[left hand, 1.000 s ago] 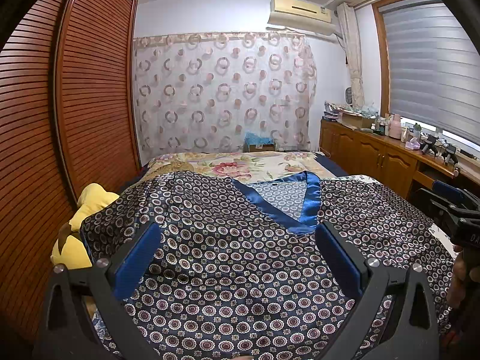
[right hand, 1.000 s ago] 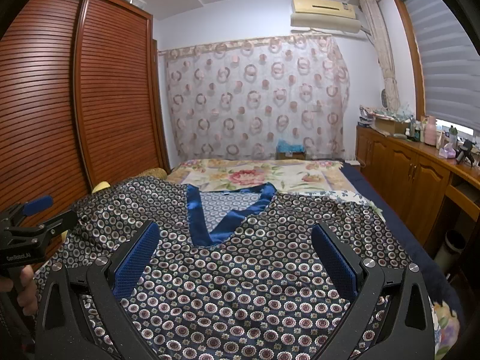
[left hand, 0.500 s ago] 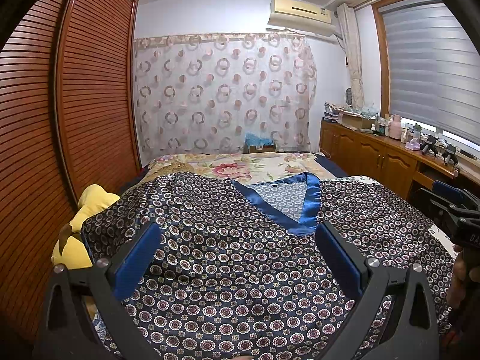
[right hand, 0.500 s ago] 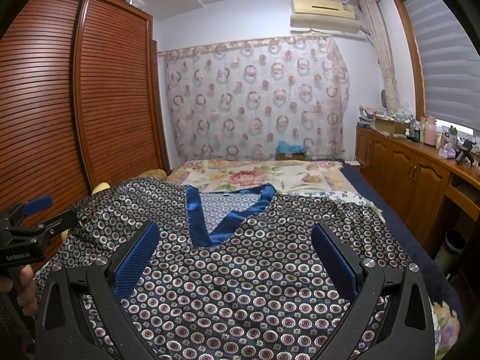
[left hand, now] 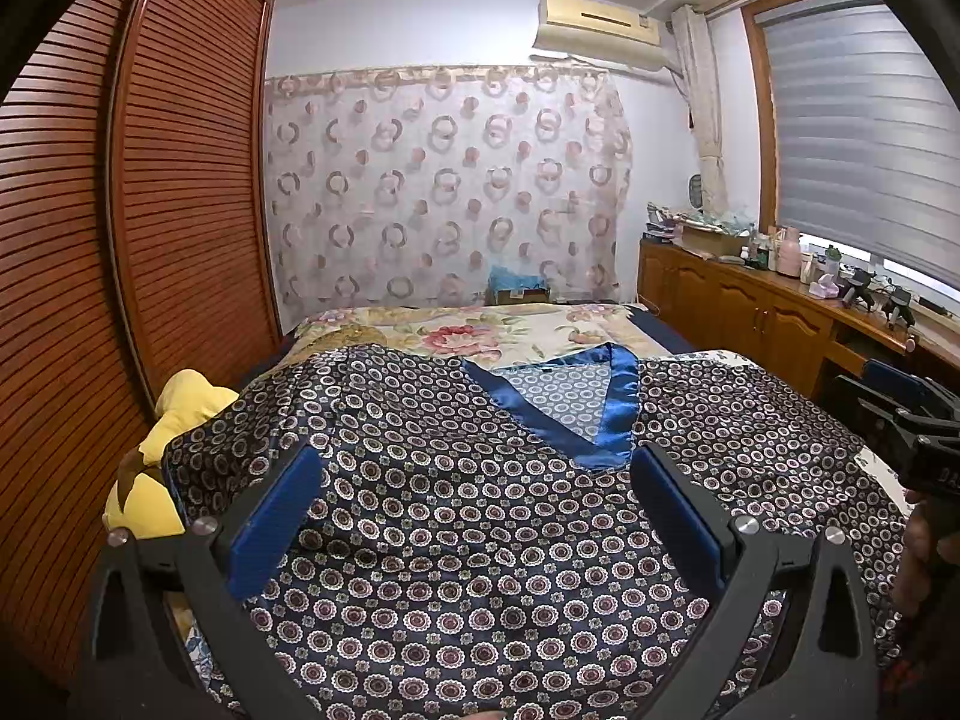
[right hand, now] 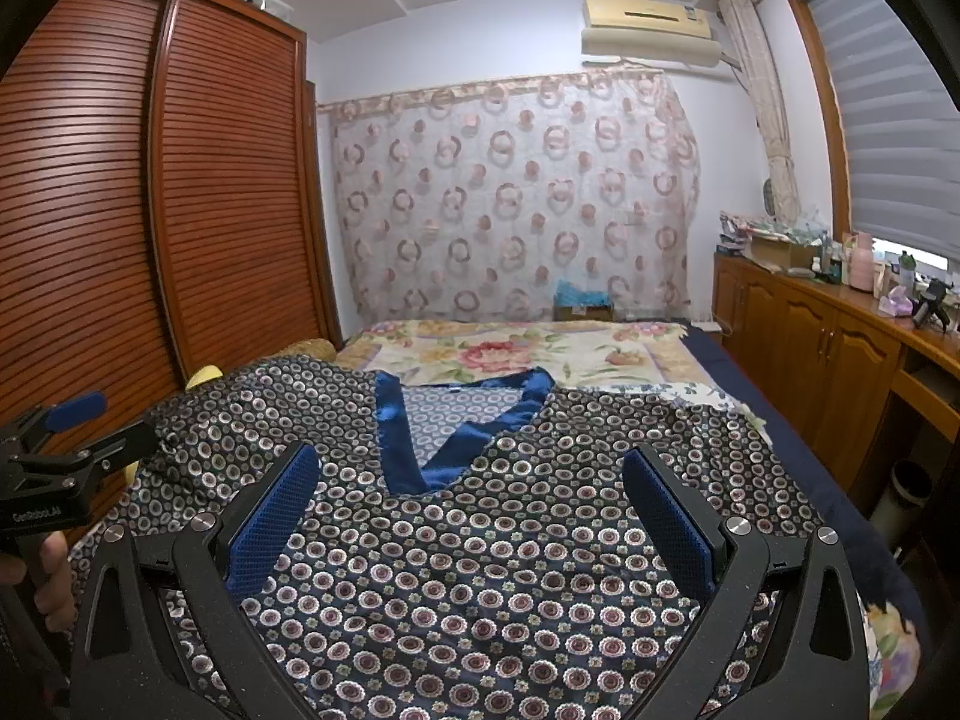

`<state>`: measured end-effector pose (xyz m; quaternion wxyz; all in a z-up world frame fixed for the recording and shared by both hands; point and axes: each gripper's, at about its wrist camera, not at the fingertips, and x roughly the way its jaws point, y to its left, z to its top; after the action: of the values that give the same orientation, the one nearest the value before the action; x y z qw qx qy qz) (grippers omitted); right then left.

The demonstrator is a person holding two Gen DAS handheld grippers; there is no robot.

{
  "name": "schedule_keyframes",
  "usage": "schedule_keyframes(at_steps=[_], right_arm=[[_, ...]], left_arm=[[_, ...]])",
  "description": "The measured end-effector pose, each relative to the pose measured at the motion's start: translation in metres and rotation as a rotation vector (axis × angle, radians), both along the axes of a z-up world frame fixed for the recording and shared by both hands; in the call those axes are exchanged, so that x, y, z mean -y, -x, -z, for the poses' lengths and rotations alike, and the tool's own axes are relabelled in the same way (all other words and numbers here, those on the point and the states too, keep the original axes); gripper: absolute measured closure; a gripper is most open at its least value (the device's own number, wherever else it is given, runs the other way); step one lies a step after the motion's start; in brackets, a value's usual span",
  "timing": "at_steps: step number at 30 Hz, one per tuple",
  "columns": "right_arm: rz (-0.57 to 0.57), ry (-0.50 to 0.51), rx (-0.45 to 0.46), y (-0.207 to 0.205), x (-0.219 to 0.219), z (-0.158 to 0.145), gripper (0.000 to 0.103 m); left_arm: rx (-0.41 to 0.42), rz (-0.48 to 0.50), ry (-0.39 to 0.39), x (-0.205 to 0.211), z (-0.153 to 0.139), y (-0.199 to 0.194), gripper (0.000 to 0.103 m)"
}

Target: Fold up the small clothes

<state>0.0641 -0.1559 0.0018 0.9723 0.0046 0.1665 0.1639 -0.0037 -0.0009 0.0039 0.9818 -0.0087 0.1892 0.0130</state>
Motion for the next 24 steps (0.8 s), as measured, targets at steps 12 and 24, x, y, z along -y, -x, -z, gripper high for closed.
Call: schedule_keyframes(at_steps=[12,24], right_arm=[[-0.007,0.001,-0.004,-0.001,-0.003,0.001,0.000],[-0.109,0.031,-0.033,-0.016,-0.031,0.011,0.000]], left_arm=[[-0.016,0.003,0.000,-0.002,0.002,-0.001,0.000],[-0.086,-0.040,-0.011,-0.050,0.018,-0.009,0.000]])
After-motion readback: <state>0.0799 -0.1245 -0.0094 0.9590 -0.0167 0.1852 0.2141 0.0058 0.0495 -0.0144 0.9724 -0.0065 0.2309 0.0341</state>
